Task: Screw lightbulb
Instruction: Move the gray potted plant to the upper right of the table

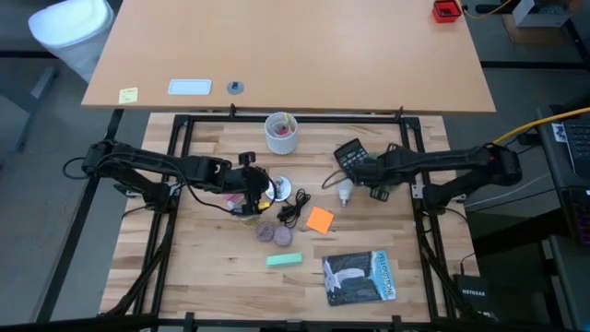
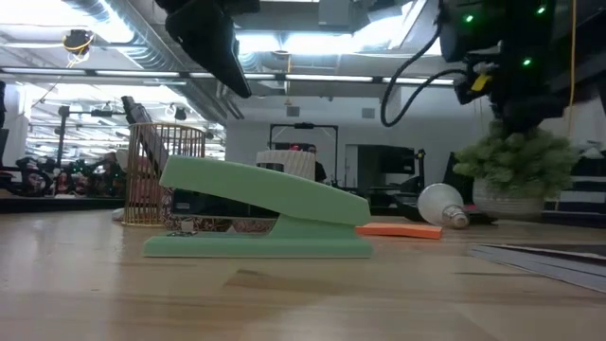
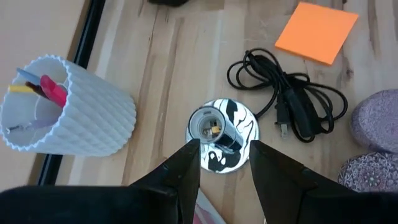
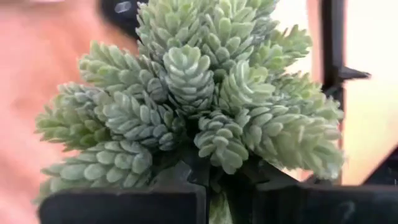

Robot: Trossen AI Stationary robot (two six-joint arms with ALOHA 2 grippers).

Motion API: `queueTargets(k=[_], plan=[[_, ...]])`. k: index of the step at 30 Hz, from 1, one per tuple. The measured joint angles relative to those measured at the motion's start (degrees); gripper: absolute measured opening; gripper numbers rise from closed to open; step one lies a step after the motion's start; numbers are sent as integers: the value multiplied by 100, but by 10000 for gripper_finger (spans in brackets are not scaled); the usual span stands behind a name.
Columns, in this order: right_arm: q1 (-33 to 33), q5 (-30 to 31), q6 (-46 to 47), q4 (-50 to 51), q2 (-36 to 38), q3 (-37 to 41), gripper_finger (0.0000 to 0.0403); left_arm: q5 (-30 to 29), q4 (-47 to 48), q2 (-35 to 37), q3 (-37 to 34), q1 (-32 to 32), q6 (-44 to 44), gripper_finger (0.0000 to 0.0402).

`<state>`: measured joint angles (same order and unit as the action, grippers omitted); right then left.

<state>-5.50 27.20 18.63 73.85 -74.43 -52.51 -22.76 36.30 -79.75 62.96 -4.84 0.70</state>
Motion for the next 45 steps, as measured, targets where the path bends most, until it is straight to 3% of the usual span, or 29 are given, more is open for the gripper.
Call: queueTargets(k=[15, 25, 36, 45], plan=[[-2427, 157, -2029, -1190, 4, 0, 23, 0, -12, 0, 0, 0, 86, 129], [-4035, -833, -2716, -2400, 4, 0, 24, 0, -12, 0, 0, 0, 84, 129], [-4478, -1078, -2946, -2690, -310, -31, 33, 0, -12, 0, 0, 0, 82, 129], [-4474, -1199, -2944, -3055, -396, -13, 103, 0, -14, 0, 0, 0, 82, 129]])
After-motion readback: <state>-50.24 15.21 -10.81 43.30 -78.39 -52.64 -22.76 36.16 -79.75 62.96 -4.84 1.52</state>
